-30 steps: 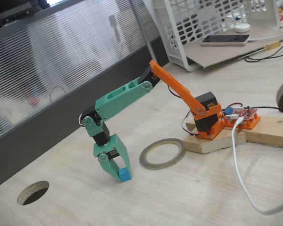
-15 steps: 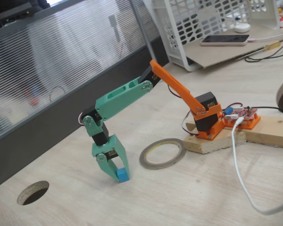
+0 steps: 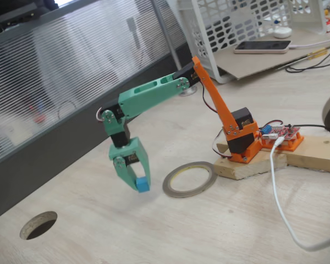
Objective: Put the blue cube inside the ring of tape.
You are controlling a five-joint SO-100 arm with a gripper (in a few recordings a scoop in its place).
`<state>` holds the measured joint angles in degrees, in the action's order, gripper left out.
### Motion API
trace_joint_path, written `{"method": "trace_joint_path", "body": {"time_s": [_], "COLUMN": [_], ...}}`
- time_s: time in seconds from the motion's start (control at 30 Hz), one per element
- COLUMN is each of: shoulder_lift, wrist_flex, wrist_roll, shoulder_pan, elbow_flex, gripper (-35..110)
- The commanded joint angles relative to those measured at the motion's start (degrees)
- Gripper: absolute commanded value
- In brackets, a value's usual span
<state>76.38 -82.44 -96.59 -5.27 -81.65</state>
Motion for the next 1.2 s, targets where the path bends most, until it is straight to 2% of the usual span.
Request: {"method": "trace_joint_path", "body": {"time_s": [0.0, 0.27, 0.47, 0.73, 1.17], "shoulder_lift": [5.4, 6.1, 7.6, 24.3, 38.5], "wrist_flex": [-0.4, -0.4, -0.8, -0.7, -1.2], "wrist_roll": [-0.4, -0.4, -0.5, -0.9, -1.0], "shoulder_pan": [6.9, 18.1, 18.3, 18.3, 18.3], "elbow_flex": [-1.1, -1.2, -8.1, -22.4, -42.3], "gripper": [4, 4, 4, 4, 4]}}
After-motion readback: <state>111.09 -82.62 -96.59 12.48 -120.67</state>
